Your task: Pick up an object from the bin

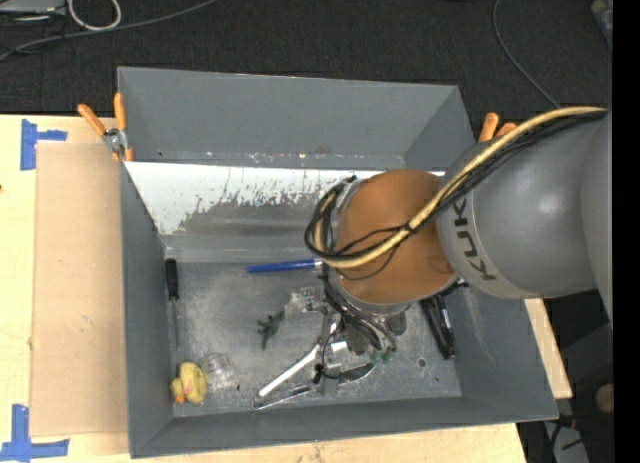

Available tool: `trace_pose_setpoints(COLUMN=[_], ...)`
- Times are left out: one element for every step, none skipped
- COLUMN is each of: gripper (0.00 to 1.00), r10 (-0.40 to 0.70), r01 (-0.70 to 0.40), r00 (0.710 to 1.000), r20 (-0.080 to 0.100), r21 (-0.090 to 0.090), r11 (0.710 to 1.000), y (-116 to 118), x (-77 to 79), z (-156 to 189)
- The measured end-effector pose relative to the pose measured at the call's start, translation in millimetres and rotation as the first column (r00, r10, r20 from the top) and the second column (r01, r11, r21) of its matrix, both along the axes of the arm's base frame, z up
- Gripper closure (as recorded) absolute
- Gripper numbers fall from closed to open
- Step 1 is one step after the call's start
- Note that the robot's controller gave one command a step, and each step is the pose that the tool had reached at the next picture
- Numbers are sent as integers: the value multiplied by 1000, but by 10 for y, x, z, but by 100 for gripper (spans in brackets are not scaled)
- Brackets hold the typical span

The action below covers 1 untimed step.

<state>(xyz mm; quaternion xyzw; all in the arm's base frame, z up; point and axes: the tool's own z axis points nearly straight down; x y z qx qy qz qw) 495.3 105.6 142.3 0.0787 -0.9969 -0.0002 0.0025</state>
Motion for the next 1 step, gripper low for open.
trace_pose_setpoints(gripper=[0], r10=[328], r01=[-328], r00=[945], r20=[-4], r21=[1], r11=[945], y=[-323], x=[-64], z=[-246])
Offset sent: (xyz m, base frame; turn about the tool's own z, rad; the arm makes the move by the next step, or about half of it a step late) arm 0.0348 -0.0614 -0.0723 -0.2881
